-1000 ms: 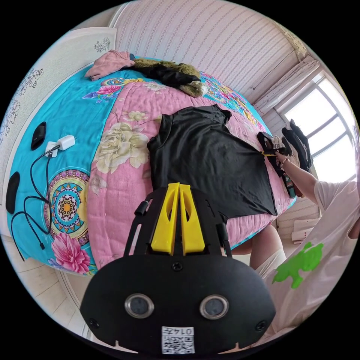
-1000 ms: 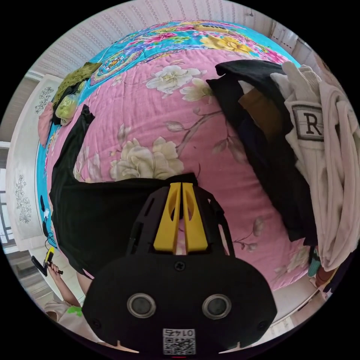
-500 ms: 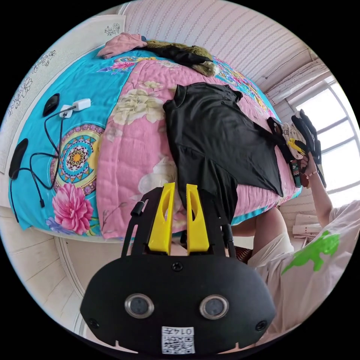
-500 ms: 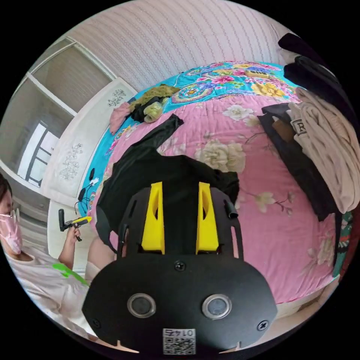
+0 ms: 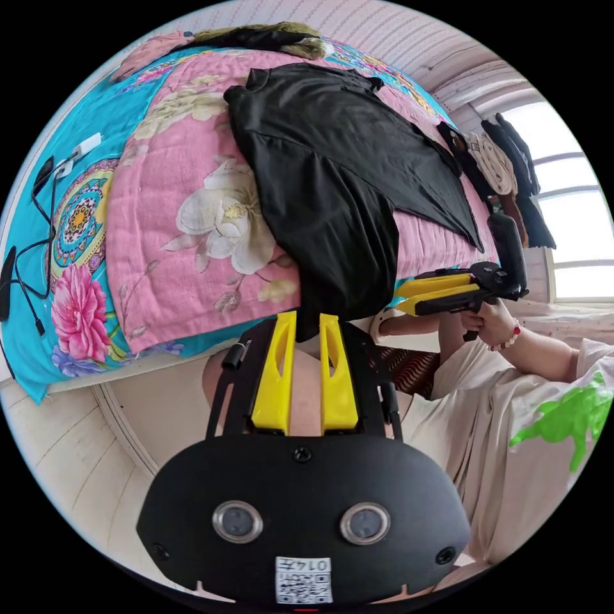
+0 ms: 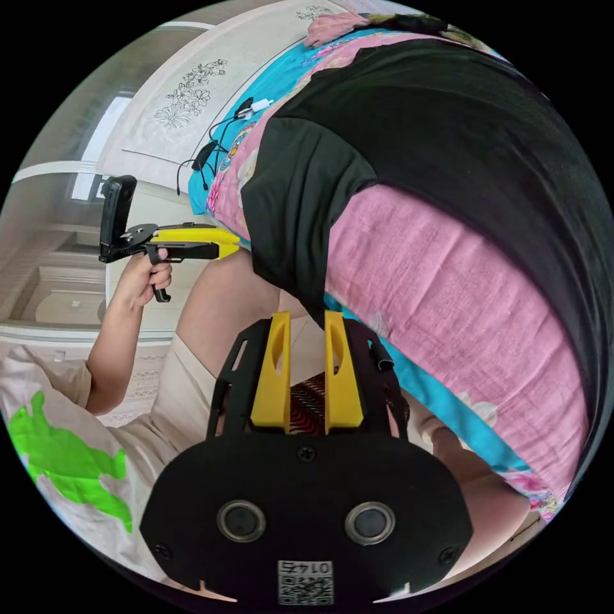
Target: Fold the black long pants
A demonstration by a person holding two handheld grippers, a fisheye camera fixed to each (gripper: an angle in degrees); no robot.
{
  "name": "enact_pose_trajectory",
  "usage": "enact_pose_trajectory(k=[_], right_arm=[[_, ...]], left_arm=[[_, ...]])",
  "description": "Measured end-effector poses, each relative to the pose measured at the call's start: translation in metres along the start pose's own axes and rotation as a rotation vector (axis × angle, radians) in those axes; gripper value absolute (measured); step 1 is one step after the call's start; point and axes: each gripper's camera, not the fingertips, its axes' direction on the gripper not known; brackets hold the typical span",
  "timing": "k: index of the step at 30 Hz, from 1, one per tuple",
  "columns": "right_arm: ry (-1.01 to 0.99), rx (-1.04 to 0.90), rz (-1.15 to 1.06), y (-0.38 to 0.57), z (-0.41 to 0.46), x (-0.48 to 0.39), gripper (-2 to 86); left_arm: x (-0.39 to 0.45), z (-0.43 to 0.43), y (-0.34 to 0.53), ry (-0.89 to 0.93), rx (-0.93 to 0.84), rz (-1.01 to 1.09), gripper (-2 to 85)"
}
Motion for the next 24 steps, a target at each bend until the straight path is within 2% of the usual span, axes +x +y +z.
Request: enact_pose_trajectory(k=[5, 8, 12, 17, 20, 24], right_arm=[[0.055, -0.002, 0.016, 0.008, 0.031, -0.014, 8.6], [0.073, -0.024, 0.018, 0.013, 0.048, -0.019, 8.5], [0.057, -0.019, 0.011, 0.020, 0.063, -0.022, 4.1], [-0.002, -0.028, -0.018, 0.032, 0.067, -0.023, 1.3], [0.006, -0.025, -0.056, 0.042, 0.063, -0.024, 2.8], [0.049, 0.017, -0.151, 0.055, 0.046, -0.033, 11.1]], left_arm=[[0.016, 0.043, -0.004, -0.109, -0.120, 0.092, 8.1], [0.018, 0.064, -0.011, -0.109, -0.155, 0.113, 7.6], [0.017, 0.084, -0.020, -0.104, -0.182, 0.124, 1.0], [0.018, 0.081, -0.017, -0.092, -0.194, 0.170, -0.7], [0.016, 0.065, -0.012, -0.034, -0.139, 0.165, -0.9], [0.008, 0.050, -0.012, 0.034, -0.083, 0.146, -1.0]])
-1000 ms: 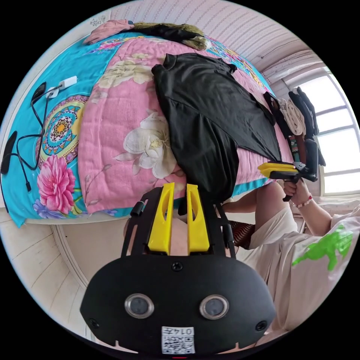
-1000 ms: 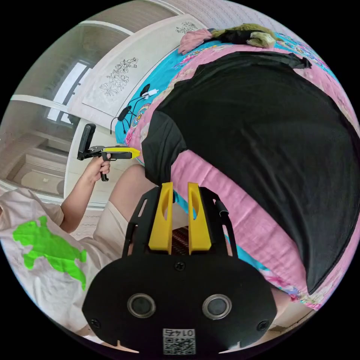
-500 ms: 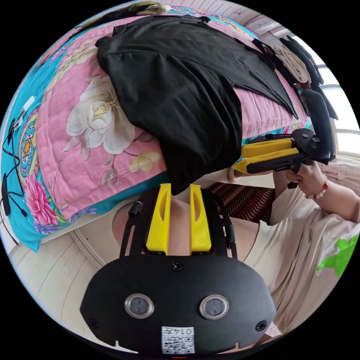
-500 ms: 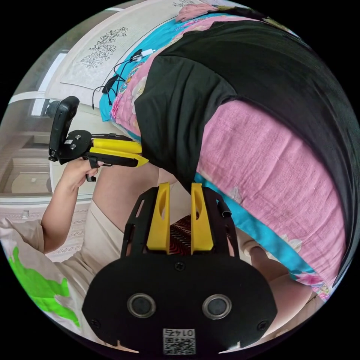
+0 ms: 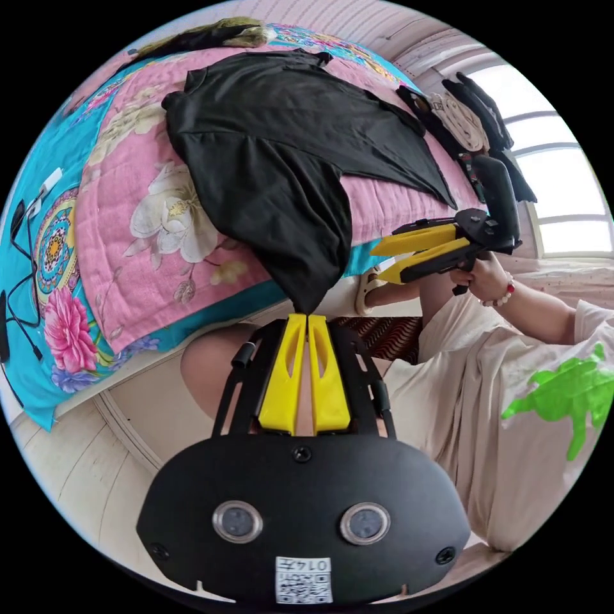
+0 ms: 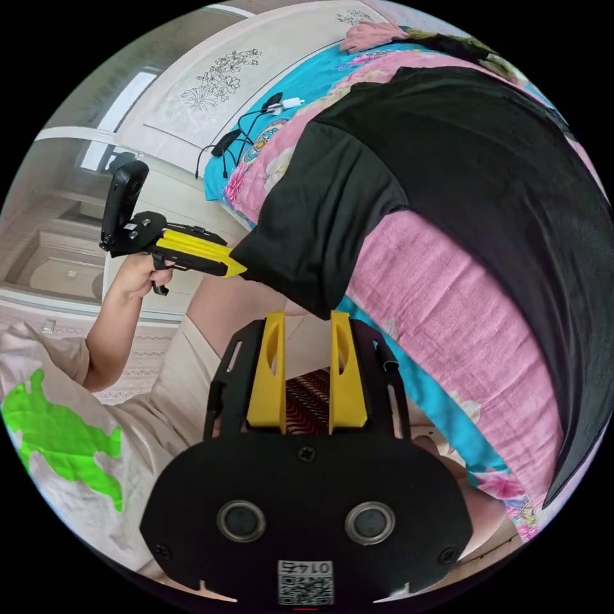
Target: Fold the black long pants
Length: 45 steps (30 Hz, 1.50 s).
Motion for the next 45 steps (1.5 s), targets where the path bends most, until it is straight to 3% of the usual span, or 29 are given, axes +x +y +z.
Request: enact_pose_trajectory(k=[4, 9, 14, 19, 27, 32, 36, 40, 45], right_arm=[[0.050, -0.011, -0.110, 0.009, -0.002, -0.016, 11.7], [-0.162, -0.009, 0.109, 0.007, 0.037, 0.028, 11.9], [-0.174, 0.019, 0.252, 0.006, 0.057, 0.053, 8.0], [-0.160, 0.095, 0.182, 0.010, 0.036, 0.053, 1.0], [-0.472, 0.134, 0.104, 0.015, -0.054, 0.072, -0.1], [-0.616, 0.284, 0.200, 0.017, -0.114, 0.122, -0.1], [-0.571, 0.354, 0.257, 0.012, -0.149, 0.160, -0.1], [-0.503, 0.414, 0.352, 0.006, -0.163, 0.193, -0.1], [-0.383, 0.454, 0.469, -0.008, -0.172, 0.240, 0.0]], left_arm=[[-0.016, -0.009, -0.004, 0.125, 0.060, -0.019, -1.0], [-0.035, -0.009, -0.014, 0.146, 0.089, -0.034, -1.0], [-0.056, 0.010, -0.028, 0.156, 0.074, -0.057, -1.0], [-0.068, 0.020, -0.040, 0.175, 0.071, -0.051, -1.0], [-0.073, -0.011, -0.078, 0.242, 0.163, 0.051, -1.0], [-0.076, -0.035, -0.170, 0.258, 0.182, 0.150, -1.0], [-0.078, -0.027, -0.250, 0.258, 0.134, 0.166, -1.0], [-0.081, 0.014, -0.341, 0.054, 0.092, 0.123, -1.0], [-0.102, 0.070, -0.407, 0.027, 0.121, 0.043, -0.9]])
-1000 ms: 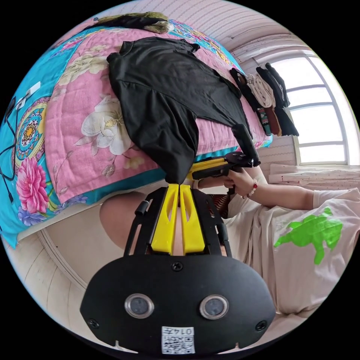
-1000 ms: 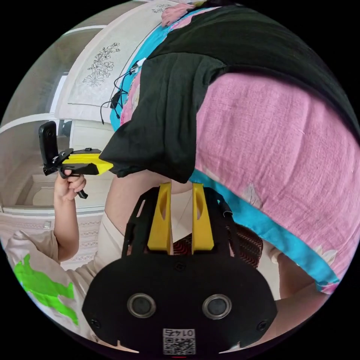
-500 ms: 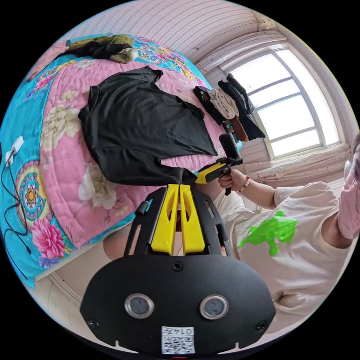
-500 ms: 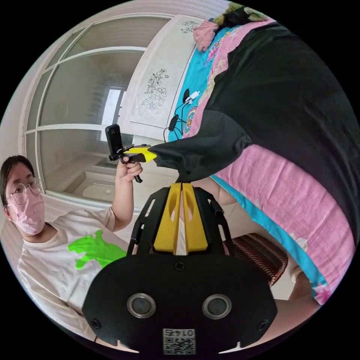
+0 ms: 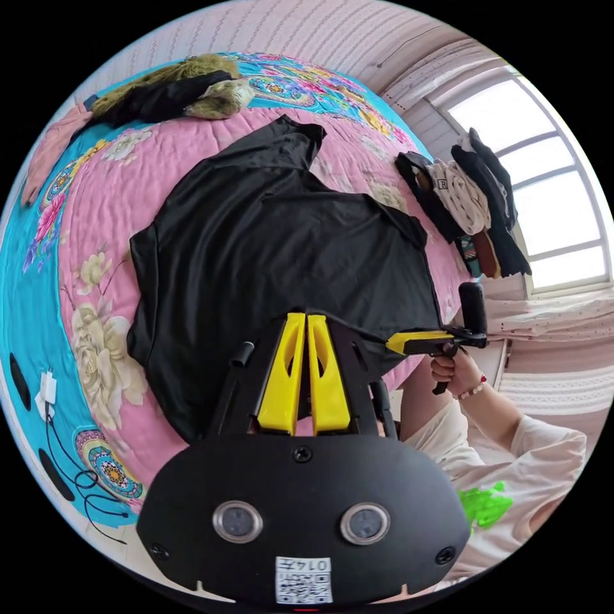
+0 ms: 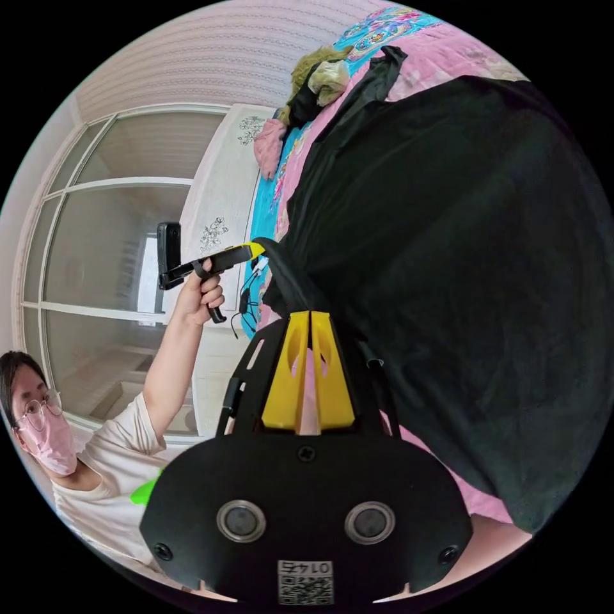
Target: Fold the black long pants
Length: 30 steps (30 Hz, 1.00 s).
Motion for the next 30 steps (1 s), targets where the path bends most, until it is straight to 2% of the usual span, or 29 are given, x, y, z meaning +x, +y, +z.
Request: enact_pose_trajectory(k=[7, 10, 13, 18, 20, 24, 27, 30], right_arm=[[0.069, 0.068, 0.080, -0.036, -0.022, 0.011, 0.0], [0.095, 0.086, 0.113, -0.046, -0.032, 0.015, 0.3], [0.117, 0.119, 0.032, -0.052, -0.036, 0.003, 1.3], [0.324, -0.014, -0.268, -0.077, 0.004, -0.052, 10.4], [0.424, -0.083, -0.358, -0.082, 0.024, -0.067, 11.1], [0.651, -0.220, -0.421, -0.086, 0.066, -0.079, 7.8], [0.624, -0.161, -0.427, -0.086, 0.062, -0.086, 3.5], [0.578, -0.136, -0.404, -0.087, 0.053, -0.088, 2.5]], left_arm=[[-0.035, 0.065, -0.066, 0.202, 0.000, -0.120, 0.5], [-0.038, 0.090, -0.091, 0.194, -0.046, -0.109, 7.2], [-0.035, 0.099, -0.107, 0.120, -0.041, -0.079, 10.9], [-0.034, 0.098, -0.109, 0.035, 0.028, -0.017, 10.5], [-0.032, 0.102, -0.104, -0.038, 0.035, 0.030, 8.9], [-0.026, 0.135, -0.103, -0.117, -0.065, 0.099, 7.2], [-0.010, 0.160, -0.111, -0.206, -0.109, 0.206, 7.4], [0.019, 0.180, -0.119, -0.385, -0.143, 0.396, 8.7]])
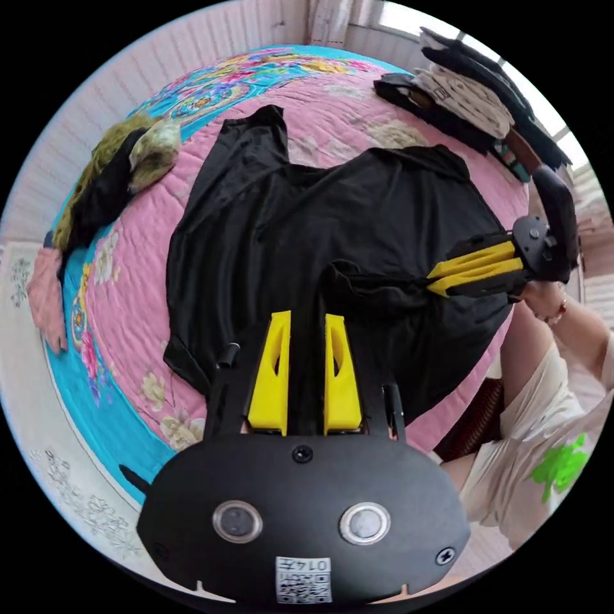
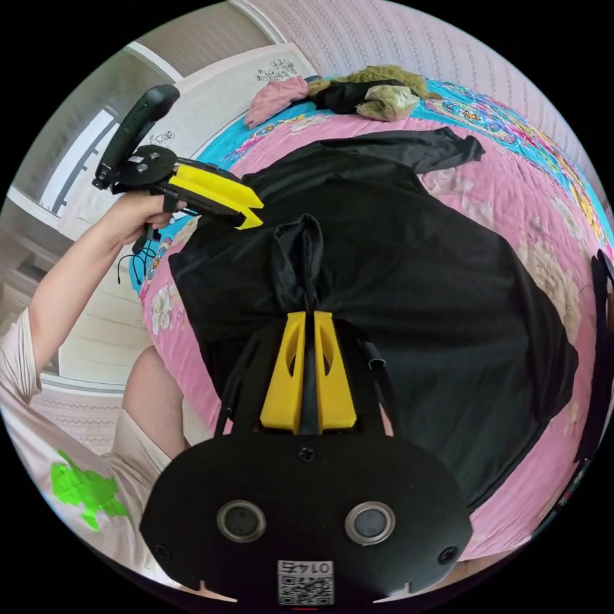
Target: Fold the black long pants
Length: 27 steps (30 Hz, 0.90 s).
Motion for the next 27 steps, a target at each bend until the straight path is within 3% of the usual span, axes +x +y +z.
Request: enact_pose_trajectory(k=[5, 8, 11, 15, 19, 22, 27], right_arm=[[-0.091, -0.002, 0.041, 0.000, -0.002, 0.008, 2.4], [-0.107, -0.007, 0.061, 0.001, -0.004, 0.011, 2.8], [-0.113, 0.008, 0.076, 0.006, -0.009, 0.012, 3.1], [-0.108, 0.029, 0.083, 0.008, -0.012, 0.010, 3.0], [-0.119, -0.011, 0.074, 0.002, -0.002, 0.008, 2.2], [-0.107, 0.018, 0.057, 0.000, -0.006, 0.005, 1.2], [-0.044, 0.109, 0.047, -0.001, -0.028, -0.001, 0.7]], left_arm=[[0.042, 0.010, -0.023, -0.176, 0.062, 0.306, 7.9], [0.045, 0.021, -0.033, -0.049, 0.055, 0.418, 7.3], [0.036, 0.034, -0.048, 0.063, 0.014, 0.421, 10.1], [0.029, 0.049, -0.061, 0.059, -0.042, 0.435, 9.8], [0.028, 0.052, -0.072, 0.061, -0.046, 0.453, 1.0], [0.018, 0.050, -0.074, 0.085, -0.082, 0.421, -0.1], [-0.023, 0.008, -0.071, 0.206, 0.061, 0.268, -0.4]])
